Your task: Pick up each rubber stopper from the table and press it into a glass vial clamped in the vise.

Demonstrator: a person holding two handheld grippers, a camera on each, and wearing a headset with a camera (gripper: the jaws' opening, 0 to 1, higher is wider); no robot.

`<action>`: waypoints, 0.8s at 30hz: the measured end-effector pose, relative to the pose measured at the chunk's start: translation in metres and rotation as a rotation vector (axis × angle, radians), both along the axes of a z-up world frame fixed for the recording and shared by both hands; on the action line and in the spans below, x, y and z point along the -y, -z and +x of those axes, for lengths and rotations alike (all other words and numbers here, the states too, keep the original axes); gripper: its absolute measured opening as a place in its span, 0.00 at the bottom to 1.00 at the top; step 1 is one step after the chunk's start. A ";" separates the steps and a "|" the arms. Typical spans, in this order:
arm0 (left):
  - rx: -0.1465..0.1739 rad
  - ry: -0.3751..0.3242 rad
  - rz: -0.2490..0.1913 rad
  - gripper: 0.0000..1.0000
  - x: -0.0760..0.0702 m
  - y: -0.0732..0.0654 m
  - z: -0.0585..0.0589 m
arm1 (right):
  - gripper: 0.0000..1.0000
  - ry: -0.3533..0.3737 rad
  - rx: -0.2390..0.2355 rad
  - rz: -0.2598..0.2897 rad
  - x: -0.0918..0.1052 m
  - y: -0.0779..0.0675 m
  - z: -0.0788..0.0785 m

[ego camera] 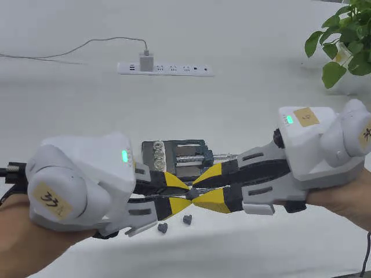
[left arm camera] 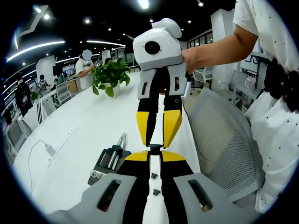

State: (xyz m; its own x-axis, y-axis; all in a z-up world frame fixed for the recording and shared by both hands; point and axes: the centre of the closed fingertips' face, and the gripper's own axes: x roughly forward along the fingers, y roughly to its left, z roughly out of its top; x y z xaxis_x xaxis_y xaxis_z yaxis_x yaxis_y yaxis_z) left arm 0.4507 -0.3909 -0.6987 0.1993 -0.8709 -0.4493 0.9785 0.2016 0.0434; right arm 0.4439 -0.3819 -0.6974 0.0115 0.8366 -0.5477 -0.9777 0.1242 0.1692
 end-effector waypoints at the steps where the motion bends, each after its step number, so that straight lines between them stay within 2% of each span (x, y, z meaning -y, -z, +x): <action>1: 0.001 0.000 0.001 0.04 0.000 0.000 0.000 | 0.09 -0.002 0.002 -0.002 0.000 0.000 0.000; 14: -0.004 0.008 0.000 0.04 -0.001 0.000 -0.001 | 0.08 -0.009 0.008 -0.003 -0.001 -0.001 -0.001; 24: -0.022 0.004 -0.008 0.04 -0.003 0.001 -0.001 | 0.07 -0.016 0.018 -0.007 -0.003 0.000 -0.001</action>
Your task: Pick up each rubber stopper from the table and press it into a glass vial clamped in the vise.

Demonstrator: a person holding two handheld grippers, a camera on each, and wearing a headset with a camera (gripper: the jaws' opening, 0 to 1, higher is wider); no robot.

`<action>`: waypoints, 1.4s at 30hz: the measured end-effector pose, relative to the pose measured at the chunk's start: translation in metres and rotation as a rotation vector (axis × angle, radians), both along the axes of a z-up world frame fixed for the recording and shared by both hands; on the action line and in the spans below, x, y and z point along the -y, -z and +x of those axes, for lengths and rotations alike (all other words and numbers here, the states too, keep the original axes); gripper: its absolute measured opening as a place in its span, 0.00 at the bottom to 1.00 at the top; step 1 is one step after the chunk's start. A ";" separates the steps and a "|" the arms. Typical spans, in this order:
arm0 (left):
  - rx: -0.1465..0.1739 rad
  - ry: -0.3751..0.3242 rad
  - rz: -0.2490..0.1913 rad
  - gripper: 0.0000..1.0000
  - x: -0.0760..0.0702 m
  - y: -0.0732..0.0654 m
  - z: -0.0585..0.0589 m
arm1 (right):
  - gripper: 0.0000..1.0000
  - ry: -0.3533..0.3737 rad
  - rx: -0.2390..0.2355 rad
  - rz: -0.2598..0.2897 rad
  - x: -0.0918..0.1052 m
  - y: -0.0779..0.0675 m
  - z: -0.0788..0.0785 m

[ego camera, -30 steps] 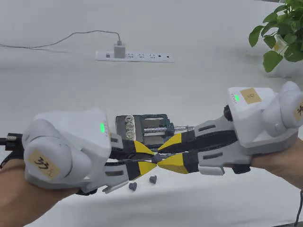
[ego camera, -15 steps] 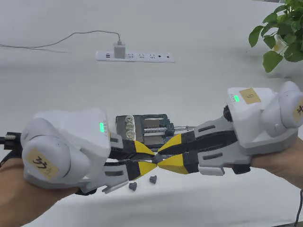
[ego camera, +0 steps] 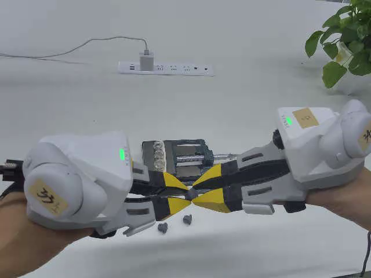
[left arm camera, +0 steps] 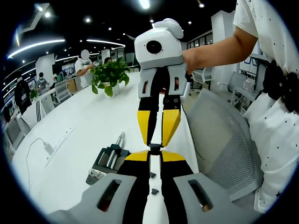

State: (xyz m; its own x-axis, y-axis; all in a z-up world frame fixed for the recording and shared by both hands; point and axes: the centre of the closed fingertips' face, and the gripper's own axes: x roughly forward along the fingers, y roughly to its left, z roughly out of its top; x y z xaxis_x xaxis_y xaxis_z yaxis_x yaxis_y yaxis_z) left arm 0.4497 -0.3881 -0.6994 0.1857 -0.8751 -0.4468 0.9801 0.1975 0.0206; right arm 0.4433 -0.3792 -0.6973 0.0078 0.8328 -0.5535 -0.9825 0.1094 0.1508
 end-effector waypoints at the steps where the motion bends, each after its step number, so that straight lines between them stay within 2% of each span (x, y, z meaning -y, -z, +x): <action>1: 0.000 0.001 0.001 0.04 0.000 0.000 0.000 | 0.07 -0.002 0.001 -0.002 0.000 0.000 0.000; 11: -0.008 0.003 0.002 0.04 -0.002 0.002 -0.002 | 0.06 -0.008 0.005 -0.024 -0.002 0.003 -0.001; 14: -0.002 0.000 0.000 0.04 -0.002 0.002 0.000 | 0.06 -0.007 0.008 -0.028 -0.002 0.002 0.000; 26: -0.005 -0.009 -0.026 0.05 -0.002 0.003 0.001 | 0.06 -0.011 -0.011 -0.043 -0.003 0.004 0.002; 31: -0.013 -0.025 -0.054 0.07 -0.003 0.002 0.002 | 0.06 -0.019 -0.022 -0.049 -0.005 0.004 0.004; 36: -0.018 -0.062 -0.070 0.13 -0.009 0.002 0.007 | 0.06 -0.031 -0.029 -0.051 -0.009 0.002 0.008; 42: -0.024 -0.131 -0.080 0.20 -0.024 0.006 0.019 | 0.06 -0.022 -0.024 -0.052 -0.009 -0.001 0.022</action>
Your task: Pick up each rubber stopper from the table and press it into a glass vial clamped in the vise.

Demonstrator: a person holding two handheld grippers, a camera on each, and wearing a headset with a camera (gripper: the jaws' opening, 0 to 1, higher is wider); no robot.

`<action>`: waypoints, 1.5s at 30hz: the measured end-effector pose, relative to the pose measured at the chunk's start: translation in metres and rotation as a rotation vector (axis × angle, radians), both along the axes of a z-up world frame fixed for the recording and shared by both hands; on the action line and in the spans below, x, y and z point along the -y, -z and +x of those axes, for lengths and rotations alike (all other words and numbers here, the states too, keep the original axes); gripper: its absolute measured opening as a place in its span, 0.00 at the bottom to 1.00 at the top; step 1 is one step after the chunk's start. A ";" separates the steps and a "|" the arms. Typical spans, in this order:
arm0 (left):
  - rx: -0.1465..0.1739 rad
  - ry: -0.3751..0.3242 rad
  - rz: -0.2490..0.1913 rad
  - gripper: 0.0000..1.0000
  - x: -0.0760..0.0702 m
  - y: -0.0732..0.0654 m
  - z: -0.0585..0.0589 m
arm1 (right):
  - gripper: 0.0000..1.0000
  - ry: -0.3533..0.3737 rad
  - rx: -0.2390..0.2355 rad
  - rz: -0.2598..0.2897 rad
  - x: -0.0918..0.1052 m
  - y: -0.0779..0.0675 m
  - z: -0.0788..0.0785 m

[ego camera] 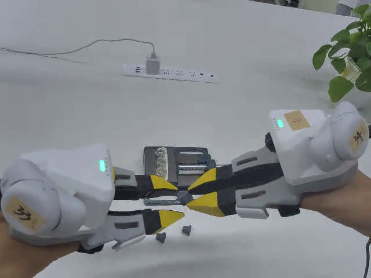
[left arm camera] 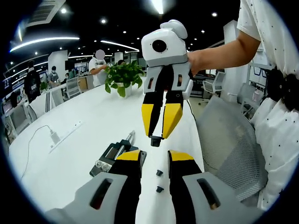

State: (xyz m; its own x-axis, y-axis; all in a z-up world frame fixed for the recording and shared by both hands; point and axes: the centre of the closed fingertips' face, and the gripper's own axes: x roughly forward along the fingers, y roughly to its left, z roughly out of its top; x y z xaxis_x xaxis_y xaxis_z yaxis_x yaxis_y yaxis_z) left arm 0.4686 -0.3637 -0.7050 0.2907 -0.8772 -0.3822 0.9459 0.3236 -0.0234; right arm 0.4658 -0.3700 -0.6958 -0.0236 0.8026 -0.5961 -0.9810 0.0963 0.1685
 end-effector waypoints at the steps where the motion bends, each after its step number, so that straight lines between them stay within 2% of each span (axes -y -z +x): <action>1: -0.002 -0.014 0.002 0.21 -0.004 0.002 0.003 | 0.06 0.003 0.001 -0.001 0.000 -0.001 0.003; 7: 0.004 -0.058 -0.009 0.30 -0.017 0.005 0.012 | 0.06 0.019 0.015 -0.019 -0.003 -0.002 0.021; 11: 0.024 -0.060 -0.021 0.37 -0.024 0.008 0.016 | 0.06 0.043 0.027 -0.056 -0.004 0.003 0.038; 15: 0.013 -0.066 -0.027 0.45 -0.033 0.016 0.020 | 0.06 0.047 0.038 -0.093 -0.008 0.007 0.052; 16: 0.002 -0.068 -0.031 0.48 -0.035 0.018 0.020 | 0.06 0.047 0.040 -0.099 -0.009 0.008 0.055; 18: 0.009 -0.073 -0.032 0.51 -0.040 0.021 0.021 | 0.06 0.044 0.045 -0.124 -0.011 0.011 0.063; 25: -0.021 -0.088 -0.051 0.64 -0.051 0.030 0.023 | 0.06 0.034 0.059 -0.202 -0.018 0.024 0.089; 28: -0.037 -0.093 -0.062 0.68 -0.054 0.035 0.024 | 0.06 0.025 0.064 -0.248 -0.018 0.037 0.107; 31: -0.043 -0.098 -0.068 0.72 -0.056 0.038 0.025 | 0.06 0.016 0.066 -0.288 -0.021 0.046 0.114; 35: -0.053 -0.105 -0.083 0.75 -0.057 0.042 0.025 | 0.06 -0.008 0.068 -0.344 -0.024 0.060 0.119; 40: -0.064 -0.120 -0.096 0.78 -0.061 0.046 0.027 | 0.06 -0.022 0.059 -0.377 -0.027 0.077 0.127; 41: -0.062 -0.119 -0.095 0.79 -0.061 0.047 0.027 | 0.06 -0.032 0.056 -0.392 -0.027 0.085 0.130; 45: -0.057 -0.116 -0.092 0.83 -0.061 0.049 0.025 | 0.06 -0.048 0.052 -0.424 -0.027 0.093 0.131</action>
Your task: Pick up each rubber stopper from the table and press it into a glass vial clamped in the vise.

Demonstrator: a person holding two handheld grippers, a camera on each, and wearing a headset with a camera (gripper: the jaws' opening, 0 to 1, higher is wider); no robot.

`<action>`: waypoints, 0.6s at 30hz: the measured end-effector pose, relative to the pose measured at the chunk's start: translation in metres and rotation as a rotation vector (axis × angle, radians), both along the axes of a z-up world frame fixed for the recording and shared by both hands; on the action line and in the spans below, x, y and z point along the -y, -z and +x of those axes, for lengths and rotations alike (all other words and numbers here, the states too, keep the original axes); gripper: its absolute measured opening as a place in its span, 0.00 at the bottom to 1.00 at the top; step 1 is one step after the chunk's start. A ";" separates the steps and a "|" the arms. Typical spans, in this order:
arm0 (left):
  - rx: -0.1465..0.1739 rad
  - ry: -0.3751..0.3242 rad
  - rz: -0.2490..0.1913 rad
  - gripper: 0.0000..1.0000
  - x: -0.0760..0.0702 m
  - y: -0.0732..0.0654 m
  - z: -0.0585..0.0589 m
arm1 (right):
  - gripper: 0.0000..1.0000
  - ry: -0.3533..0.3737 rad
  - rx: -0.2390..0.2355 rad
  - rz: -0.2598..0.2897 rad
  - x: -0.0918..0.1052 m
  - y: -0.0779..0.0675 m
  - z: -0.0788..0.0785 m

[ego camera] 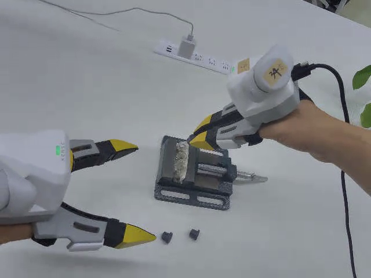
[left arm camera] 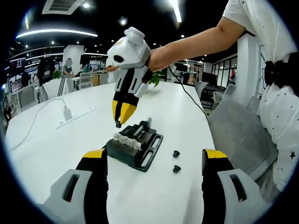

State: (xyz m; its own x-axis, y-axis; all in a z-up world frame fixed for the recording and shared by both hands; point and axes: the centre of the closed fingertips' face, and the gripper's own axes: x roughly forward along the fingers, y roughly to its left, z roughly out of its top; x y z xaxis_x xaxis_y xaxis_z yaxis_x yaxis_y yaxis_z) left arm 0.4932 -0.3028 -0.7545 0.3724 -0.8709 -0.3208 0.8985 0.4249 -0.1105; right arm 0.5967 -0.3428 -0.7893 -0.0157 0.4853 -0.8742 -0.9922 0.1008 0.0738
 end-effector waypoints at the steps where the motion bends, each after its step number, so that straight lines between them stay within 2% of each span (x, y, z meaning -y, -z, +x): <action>1: -0.002 0.000 -0.003 0.83 0.000 0.000 -0.001 | 0.06 -0.005 -0.001 -0.011 0.000 0.003 0.001; 4: -0.005 -0.008 -0.014 0.84 -0.002 0.002 -0.001 | 0.06 -0.024 0.007 -0.038 0.001 0.008 0.003; 18: -0.006 -0.020 -0.028 0.83 -0.004 0.004 0.002 | 0.06 -0.054 0.001 -0.073 -0.001 0.019 0.008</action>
State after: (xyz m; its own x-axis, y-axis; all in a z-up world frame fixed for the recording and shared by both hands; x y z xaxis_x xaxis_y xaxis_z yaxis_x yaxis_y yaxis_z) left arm 0.4949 -0.2983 -0.7584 0.3877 -0.8721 -0.2985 0.8894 0.4391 -0.1276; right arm 0.6048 -0.3416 -0.8079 -0.0394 0.4188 -0.9072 -0.9963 0.0526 0.0675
